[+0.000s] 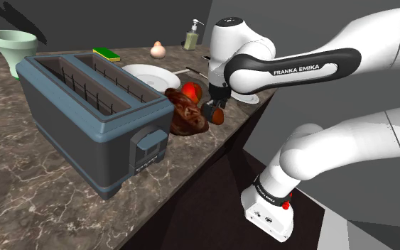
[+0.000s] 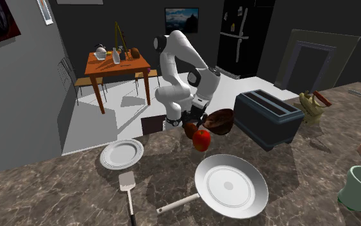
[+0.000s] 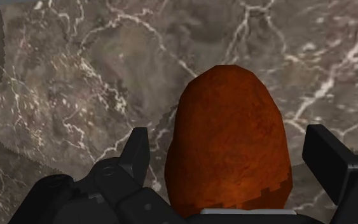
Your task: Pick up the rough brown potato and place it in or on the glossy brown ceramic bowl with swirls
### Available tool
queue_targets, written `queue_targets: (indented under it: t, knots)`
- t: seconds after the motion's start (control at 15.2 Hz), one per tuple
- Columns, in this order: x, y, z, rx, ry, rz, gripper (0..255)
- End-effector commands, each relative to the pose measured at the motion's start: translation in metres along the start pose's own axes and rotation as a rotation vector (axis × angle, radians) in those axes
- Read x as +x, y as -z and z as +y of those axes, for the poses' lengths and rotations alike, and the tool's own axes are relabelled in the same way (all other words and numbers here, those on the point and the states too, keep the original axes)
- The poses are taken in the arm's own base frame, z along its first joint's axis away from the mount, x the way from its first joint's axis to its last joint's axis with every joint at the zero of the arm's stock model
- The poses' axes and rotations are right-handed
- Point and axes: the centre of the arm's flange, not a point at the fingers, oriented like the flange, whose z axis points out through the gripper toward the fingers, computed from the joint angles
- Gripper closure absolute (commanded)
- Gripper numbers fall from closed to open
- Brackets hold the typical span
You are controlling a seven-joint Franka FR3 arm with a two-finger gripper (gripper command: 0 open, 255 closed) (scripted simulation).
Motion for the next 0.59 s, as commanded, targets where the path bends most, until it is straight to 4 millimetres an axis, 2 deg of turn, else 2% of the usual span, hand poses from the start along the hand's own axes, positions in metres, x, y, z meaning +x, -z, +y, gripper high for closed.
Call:
queue_targets:
  t: [0.0,0.33,0.4,0.53]
  knots:
    - [-0.0003,-0.0025,-0.0007,0.003,0.000,0.000,0]
    - [-0.0003,-0.0025,-0.0007,0.003,0.000,0.000,0]
    - [-0.0003,-0.0024,-0.0007,0.003,0.000,0.000,255]
    - [-0.0002,-0.0024,-0.0006,0.003,0.000,0.000,255]
